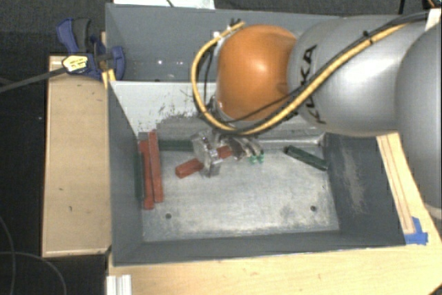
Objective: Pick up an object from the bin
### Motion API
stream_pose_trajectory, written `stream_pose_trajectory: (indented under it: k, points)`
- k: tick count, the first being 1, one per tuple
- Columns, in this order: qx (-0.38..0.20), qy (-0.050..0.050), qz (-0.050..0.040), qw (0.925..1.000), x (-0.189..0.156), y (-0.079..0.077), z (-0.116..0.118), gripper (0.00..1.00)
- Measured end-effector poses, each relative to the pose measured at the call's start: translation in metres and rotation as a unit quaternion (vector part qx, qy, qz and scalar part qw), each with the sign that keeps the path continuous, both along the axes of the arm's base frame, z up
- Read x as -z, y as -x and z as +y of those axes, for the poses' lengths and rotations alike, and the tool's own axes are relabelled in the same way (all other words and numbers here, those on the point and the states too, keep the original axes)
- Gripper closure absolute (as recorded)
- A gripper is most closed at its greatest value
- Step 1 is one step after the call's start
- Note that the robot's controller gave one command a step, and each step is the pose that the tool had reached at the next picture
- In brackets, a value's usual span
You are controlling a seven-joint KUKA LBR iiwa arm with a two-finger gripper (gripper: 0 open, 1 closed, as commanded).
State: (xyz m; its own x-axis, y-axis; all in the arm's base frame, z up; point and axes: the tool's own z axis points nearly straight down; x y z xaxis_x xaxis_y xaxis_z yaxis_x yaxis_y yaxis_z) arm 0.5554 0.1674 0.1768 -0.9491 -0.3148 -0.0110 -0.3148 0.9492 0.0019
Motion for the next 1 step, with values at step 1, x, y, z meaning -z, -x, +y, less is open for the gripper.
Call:
stream_pose_trajectory:
  k: [1]
  points:
    - [0.029,0.000,-0.0019,0.9996,-0.1936,-0.0120,0.0066,1.00]
